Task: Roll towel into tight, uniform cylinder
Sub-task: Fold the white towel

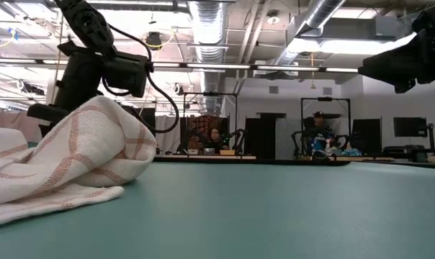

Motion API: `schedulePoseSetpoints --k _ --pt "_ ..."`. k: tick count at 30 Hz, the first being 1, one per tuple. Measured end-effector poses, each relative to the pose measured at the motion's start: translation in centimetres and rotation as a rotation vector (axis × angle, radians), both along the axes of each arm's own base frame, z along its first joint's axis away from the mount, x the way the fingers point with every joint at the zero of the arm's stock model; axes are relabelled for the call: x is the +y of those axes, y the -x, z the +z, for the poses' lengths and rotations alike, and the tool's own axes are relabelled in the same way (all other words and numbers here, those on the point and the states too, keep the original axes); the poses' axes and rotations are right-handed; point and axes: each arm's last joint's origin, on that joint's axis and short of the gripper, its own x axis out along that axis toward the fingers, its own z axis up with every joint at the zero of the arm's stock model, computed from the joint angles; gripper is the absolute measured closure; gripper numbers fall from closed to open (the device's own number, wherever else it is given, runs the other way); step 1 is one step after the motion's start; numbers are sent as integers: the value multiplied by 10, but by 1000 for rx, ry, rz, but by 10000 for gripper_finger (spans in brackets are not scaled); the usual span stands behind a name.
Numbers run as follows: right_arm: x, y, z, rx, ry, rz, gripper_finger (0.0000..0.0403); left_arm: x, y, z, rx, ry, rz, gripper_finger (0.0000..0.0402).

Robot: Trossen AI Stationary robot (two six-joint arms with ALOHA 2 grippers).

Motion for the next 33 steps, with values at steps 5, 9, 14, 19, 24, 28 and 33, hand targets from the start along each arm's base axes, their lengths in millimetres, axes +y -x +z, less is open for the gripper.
schedulePoseSetpoints --k 5,9,14,19,24,28,33 --pt "0 0 1 -16 -26 0 234 -7 -10 24 33 -7 -7 401" --pt "0 0 4 -63 -91 2 234 -17 -29 61 6 -82 -61 401" --pt "0 0 6 -86 -128 4 234 -35 -55 125 -120 -202 -154 401" --pt "0 -2 9 -110 -133 -5 234 -52 -71 202 -347 -330 -246 401" --pt "-1 -10 11 -121 -124 8 234 -64 -71 276 -619 -379 -407 401" --pt "-2 -20 10 -104 -106 43 234 -79 -67 326 -918 -270 -601 401" --pt "-2 -38 11 -38 -82 78 234 -98 -60 360 -1187 1 -709 401"
